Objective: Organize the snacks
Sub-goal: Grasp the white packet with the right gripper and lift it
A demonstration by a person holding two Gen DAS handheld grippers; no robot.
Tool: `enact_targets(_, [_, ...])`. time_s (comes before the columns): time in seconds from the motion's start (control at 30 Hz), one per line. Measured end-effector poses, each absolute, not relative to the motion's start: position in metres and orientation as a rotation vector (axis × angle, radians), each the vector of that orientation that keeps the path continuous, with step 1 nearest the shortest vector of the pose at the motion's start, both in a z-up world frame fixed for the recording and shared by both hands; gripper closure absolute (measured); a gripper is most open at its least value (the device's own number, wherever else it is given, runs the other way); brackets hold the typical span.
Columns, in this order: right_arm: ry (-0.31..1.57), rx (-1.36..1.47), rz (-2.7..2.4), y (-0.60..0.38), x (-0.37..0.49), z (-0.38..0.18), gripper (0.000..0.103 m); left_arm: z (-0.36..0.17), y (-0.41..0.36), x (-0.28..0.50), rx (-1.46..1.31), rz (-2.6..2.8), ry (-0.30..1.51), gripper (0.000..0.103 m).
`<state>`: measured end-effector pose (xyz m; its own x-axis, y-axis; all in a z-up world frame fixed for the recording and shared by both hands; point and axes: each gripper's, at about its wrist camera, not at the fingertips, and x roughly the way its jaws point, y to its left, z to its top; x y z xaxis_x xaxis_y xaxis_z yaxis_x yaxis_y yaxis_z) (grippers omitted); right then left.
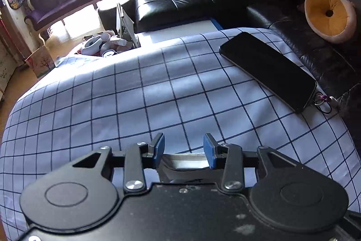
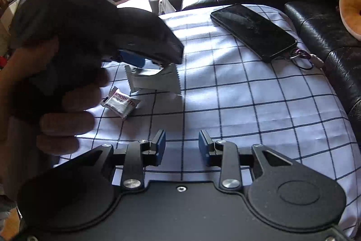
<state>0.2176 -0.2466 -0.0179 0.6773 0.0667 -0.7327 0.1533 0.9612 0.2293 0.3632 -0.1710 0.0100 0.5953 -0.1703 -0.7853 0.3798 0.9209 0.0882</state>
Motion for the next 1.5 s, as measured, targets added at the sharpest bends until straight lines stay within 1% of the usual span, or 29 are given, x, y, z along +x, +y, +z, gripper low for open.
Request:
enact_targets(0.17, [0.798, 0.308, -0.071, -0.255, 0.224, -0.013, 0.060, 0.022, -0.134, 0.364, 0.206, -0.247, 0.872, 0.063])
enact_targets(0.33, [0.756, 0.315, -0.062, -0.260, 0.245, -0.008, 0.060, 0.015, -0.100, 0.366, 0.165, -0.175, 0.917, 0.063])
enact_targets(0.6, [0.662, 0.331, -0.074, -0.262, 0.288, 0.007, 0.060, 0.001, -0.079, 0.361, 0.134, -0.159, 0.965, 0.063])
enact_targets(0.7, [0.676, 0.276, -0.062, -0.256, 0.300, 0.001, 0.060, -0.004, -0.072, 0.357, 0.130, -0.151, 0.984, 0.063])
enact_targets(0.97, [0.745, 0.150, 0.063, -0.217, 0.267, -0.016, 0.060, -0.012, -0.056, 0.352, 0.126, -0.130, 1.004, 0.063])
enact_targets(1.03, [0.785, 0.127, 0.101, -0.207, 0.259, -0.022, 0.056, -0.012, -0.056, 0.350, 0.131, -0.130, 0.999, 0.063])
enact_targets(1.07, [0.794, 0.110, 0.110, -0.202, 0.254, -0.025, 0.056, -0.011, -0.055, 0.349, 0.135, -0.132, 0.996, 0.063])
enact_targets(1.17, [0.779, 0.048, 0.142, -0.193, 0.241, -0.022, 0.056, -0.010, -0.052, 0.347, 0.132, -0.132, 0.996, 0.063])
enact_targets(1.3, [0.720, 0.044, 0.146, -0.199, 0.236, -0.009, 0.057, -0.011, -0.047, 0.346, 0.124, -0.128, 1.001, 0.063])
enact_targets(1.4, [0.678, -0.009, 0.110, -0.203, 0.244, -0.006, 0.057, -0.011, -0.043, 0.341, 0.125, -0.130, 0.998, 0.063])
enact_targets(1.5, [0.676, 0.000, 0.106, -0.212, 0.258, -0.008, 0.057, -0.011, -0.040, 0.338, 0.129, -0.131, 0.993, 0.063])
